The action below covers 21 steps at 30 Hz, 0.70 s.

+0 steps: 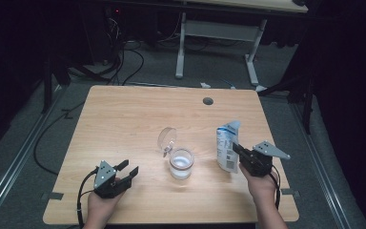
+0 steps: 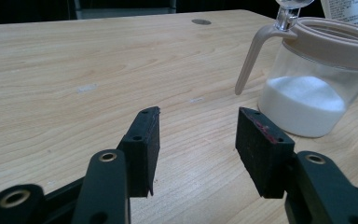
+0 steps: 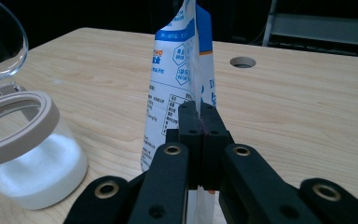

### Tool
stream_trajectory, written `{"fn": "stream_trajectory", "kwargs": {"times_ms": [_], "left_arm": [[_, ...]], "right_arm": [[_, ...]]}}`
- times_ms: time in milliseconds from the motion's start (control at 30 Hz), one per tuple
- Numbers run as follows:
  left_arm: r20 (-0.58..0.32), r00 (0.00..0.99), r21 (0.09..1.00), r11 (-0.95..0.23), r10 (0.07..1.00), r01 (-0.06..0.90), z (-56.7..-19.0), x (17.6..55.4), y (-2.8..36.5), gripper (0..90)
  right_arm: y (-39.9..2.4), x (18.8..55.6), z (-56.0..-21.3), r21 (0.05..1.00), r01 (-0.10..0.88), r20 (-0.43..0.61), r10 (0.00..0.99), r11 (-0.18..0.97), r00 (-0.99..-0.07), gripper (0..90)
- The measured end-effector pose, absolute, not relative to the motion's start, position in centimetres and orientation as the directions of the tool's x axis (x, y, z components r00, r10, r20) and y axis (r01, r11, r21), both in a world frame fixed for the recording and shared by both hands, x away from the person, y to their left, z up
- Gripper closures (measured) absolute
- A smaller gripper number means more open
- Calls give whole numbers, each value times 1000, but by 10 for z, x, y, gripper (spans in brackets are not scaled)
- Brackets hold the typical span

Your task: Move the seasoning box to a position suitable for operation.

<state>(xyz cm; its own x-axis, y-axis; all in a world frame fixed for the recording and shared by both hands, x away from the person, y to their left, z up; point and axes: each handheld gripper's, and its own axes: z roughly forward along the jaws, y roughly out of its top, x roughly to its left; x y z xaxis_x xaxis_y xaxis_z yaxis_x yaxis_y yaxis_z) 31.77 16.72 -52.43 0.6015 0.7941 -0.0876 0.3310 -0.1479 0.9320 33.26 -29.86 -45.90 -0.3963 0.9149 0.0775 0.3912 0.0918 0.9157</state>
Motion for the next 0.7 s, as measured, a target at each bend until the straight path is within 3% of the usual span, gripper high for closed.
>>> {"fn": "stream_trajectory", "kwargs": {"times_ms": [300,700], "left_arm": [[-103,595,932,-132,797,339,-523,316,167,500],[-91,602,927,-154,793,343,-526,315,162,497]], "right_arm": [[-313,337,-476,945,328,116,918,16,-379,900],[-317,343,-485,963,268,72,928,31,-367,899]]}}
